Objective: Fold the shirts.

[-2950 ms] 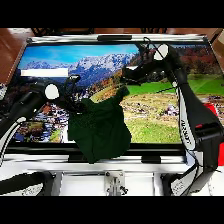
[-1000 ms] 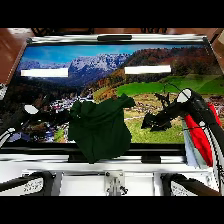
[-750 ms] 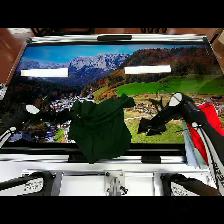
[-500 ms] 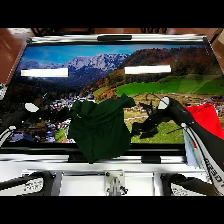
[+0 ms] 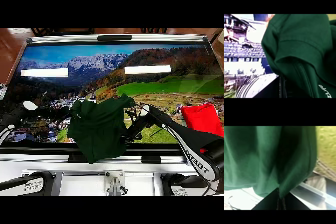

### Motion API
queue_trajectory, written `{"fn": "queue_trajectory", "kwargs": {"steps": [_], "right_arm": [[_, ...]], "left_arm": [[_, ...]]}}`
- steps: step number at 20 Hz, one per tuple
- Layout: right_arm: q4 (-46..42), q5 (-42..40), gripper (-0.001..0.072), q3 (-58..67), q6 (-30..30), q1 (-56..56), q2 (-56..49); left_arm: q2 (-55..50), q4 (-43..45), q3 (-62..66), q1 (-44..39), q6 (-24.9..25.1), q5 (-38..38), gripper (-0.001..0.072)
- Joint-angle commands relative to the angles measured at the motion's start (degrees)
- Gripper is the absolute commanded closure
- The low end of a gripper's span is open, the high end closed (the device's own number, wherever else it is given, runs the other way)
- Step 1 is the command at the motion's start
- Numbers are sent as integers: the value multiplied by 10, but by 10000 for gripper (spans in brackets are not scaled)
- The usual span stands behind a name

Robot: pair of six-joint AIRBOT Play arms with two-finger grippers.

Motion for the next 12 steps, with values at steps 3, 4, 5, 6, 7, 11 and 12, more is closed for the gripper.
{"fn": "queue_trajectory", "kwargs": {"steps": [3, 4, 5, 6, 7, 11, 12], "right_arm": [[-17, 3, 650, 9, 7, -13, 17], [-40, 15, 650, 21, 7, -26, 38], [-68, 30, 650, 37, 8, -45, 62], [-95, 42, 650, 53, 12, -66, 87], [-124, 54, 650, 74, 17, -93, 115], [-151, 77, 650, 163, 8, -214, 216], [-132, 77, 650, 190, -14, -237, 240]], "left_arm": [[30, 7, 12, 29, 22, -24, 670], [39, 9, 24, 40, 37, -41, 671], [50, 13, 41, 52, 49, -61, 671], [61, 21, 58, 63, 55, -80, 671], [74, 30, 76, 75, 58, -101, 671], [135, 42, 130, 114, 59, -155, 670], [155, 40, 144, 118, 59, -161, 671]]}}
